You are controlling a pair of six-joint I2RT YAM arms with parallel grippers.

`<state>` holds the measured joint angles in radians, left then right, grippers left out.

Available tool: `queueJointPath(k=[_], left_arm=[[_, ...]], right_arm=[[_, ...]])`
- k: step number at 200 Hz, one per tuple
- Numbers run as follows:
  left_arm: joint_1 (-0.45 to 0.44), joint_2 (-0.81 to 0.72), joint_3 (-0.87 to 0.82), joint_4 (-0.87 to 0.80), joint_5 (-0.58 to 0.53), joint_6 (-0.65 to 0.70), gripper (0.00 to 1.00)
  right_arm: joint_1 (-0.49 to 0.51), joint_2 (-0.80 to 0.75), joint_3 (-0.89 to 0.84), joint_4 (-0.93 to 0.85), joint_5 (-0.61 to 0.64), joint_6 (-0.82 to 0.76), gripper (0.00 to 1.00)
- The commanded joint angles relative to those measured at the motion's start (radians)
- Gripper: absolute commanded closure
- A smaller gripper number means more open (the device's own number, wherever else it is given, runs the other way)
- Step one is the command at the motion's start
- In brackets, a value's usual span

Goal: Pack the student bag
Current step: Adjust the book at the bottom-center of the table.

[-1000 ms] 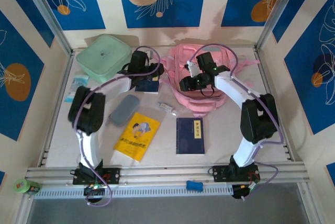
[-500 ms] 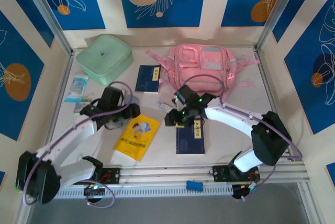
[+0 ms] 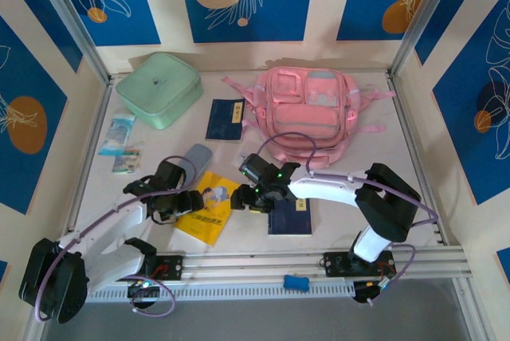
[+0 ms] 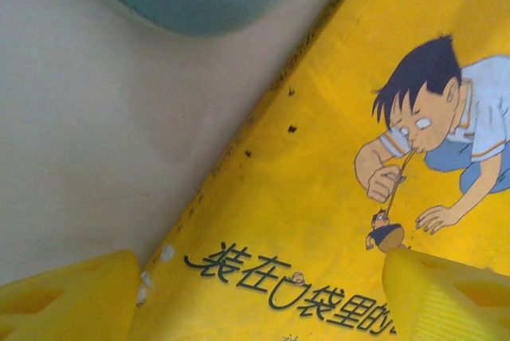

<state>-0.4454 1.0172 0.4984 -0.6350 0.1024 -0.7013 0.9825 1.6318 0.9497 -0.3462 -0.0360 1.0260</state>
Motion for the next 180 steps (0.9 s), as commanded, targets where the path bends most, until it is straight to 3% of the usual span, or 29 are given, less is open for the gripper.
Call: queueJointPath(k=[1, 40, 70, 106, 142, 180], left_arm=[[-0.003, 0.000, -0.011, 0.007, 0.050, -0.001, 0.20], [-0.032, -0.037, -0.066, 0.041, 0.112, -0.050, 0.21], [-0.146, -0.056, -0.068, 0.057, 0.083, -0.136, 0.22], [-0.315, -0.027, -0.067, 0.211, 0.043, -0.293, 0.23], [-0.326, -0.083, -0.063, 0.169, -0.065, -0.304, 0.25], [-0.303, -0.132, -0.112, 0.168, -0.099, -0.304, 0.33]], right_arm=[[0.008, 0.041, 0.028, 0.036, 0.016, 0.041, 0.40], [-0.002, 0.120, 0.081, 0.068, 0.038, 0.055, 0.39], [-0.057, 0.179, 0.120, 0.088, 0.021, 0.061, 0.38], [-0.115, 0.214, 0.203, 0.028, 0.052, -0.009, 0.38], [-0.159, 0.151, 0.181, -0.080, 0.059, -0.079, 0.38], [-0.051, 0.052, 0.076, -0.132, 0.074, -0.062, 0.37]])
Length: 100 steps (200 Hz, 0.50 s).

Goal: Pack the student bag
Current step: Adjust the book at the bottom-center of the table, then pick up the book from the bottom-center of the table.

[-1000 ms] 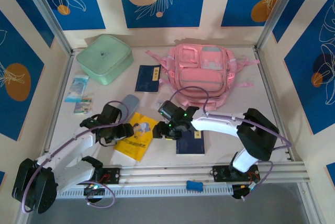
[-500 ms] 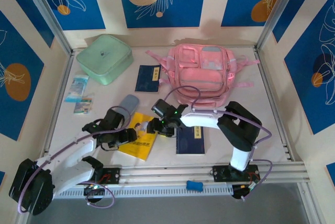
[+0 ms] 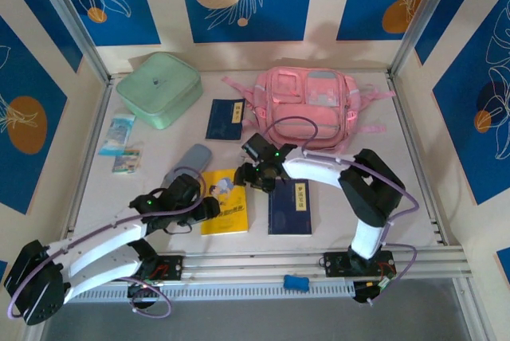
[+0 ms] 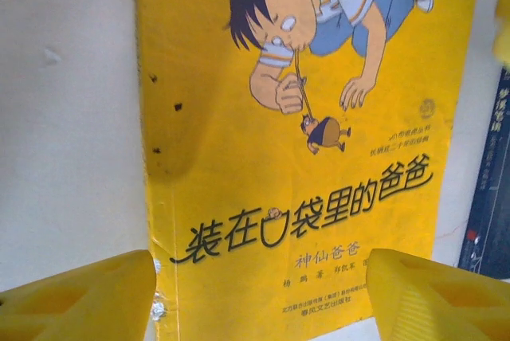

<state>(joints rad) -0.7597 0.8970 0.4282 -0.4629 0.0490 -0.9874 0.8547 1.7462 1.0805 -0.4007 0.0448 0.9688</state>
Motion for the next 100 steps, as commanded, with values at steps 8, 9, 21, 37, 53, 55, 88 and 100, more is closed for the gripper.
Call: queueJointPath(k=[8, 9, 21, 37, 53, 55, 88, 100], left_arm=[[0.011, -0.012, -0.050, 0.011, -0.044, -0.016, 0.33], [0.012, -0.012, -0.050, 0.012, -0.044, -0.015, 0.33], [0.013, -0.010, -0.059, 0.032, -0.034, -0.010, 0.35], [0.014, 0.001, -0.075, 0.045, -0.031, -0.003, 0.36], [0.013, 0.002, -0.098, 0.084, -0.006, -0.002, 0.39], [0.013, 0.000, -0.101, 0.089, -0.003, -0.003, 0.39], [0.014, -0.013, -0.122, 0.137, 0.022, 0.012, 0.43], [0.013, -0.006, -0.123, 0.153, 0.033, 0.012, 0.46]], right_arm=[[0.096, -0.066, -0.073, -0.070, -0.011, 0.022, 0.38], [0.099, -0.067, -0.075, -0.068, -0.011, 0.027, 0.38], [0.124, -0.075, -0.100, -0.038, -0.007, 0.059, 0.39], [0.157, -0.065, -0.100, -0.014, 0.014, 0.081, 0.40], [0.170, -0.039, -0.080, -0.011, 0.027, 0.086, 0.41], [0.172, -0.036, -0.078, -0.011, 0.029, 0.085, 0.41], [0.177, -0.007, -0.073, 0.028, 0.037, 0.103, 0.42], [0.185, -0.001, -0.062, 0.020, 0.047, 0.098, 0.42]])
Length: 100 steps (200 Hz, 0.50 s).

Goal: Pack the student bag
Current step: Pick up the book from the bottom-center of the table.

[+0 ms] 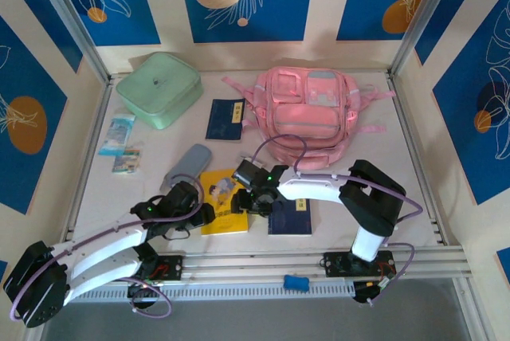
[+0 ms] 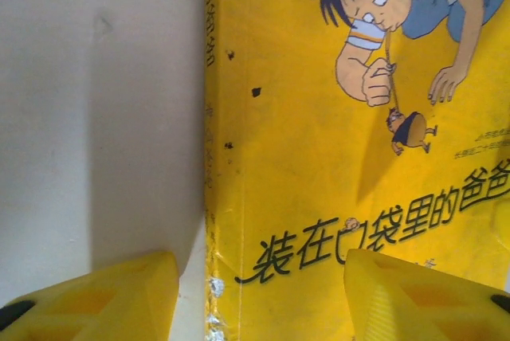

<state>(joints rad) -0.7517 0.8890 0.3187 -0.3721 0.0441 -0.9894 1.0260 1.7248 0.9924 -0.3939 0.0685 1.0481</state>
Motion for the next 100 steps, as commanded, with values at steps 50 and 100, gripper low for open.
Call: queueJointPath(k=[50, 100], left_arm=[[0.007, 0.023, -0.029, 0.104, 0.048, 0.013, 0.49], [0.007, 0.065, -0.036, 0.145, 0.066, 0.028, 0.52]], right_arm=[[0.017, 0.042, 0.047, 0.050, -0.014, 0.002, 0.42], [0.023, -0.015, 0.043, 0.067, -0.067, -0.013, 0.42]])
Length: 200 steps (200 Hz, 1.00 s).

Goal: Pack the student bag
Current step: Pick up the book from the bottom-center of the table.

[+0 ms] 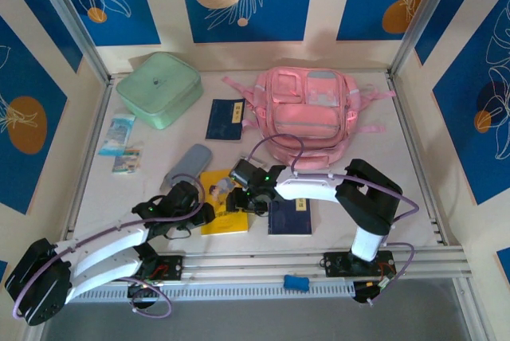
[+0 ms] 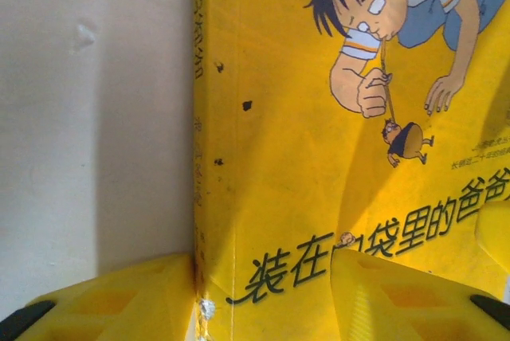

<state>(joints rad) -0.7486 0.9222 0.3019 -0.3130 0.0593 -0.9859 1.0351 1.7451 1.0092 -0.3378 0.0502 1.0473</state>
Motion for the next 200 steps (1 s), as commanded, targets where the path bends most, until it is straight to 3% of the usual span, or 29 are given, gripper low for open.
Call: queueJointPath(k=[1, 95, 200], left_arm=[[0.003, 0.032, -0.020, 0.087, 0.050, 0.026, 0.52], [0.003, 0.040, -0.030, 0.076, 0.039, 0.069, 0.53], [0.003, 0.011, -0.044, 0.075, 0.061, 0.052, 0.53]], right_arm=[[0.014, -0.036, 0.026, 0.011, -0.050, -0.012, 0.42], [0.013, -0.112, 0.038, 0.003, -0.111, -0.035, 0.46], [-0.010, -0.176, -0.075, 0.099, -0.143, 0.002, 0.79]])
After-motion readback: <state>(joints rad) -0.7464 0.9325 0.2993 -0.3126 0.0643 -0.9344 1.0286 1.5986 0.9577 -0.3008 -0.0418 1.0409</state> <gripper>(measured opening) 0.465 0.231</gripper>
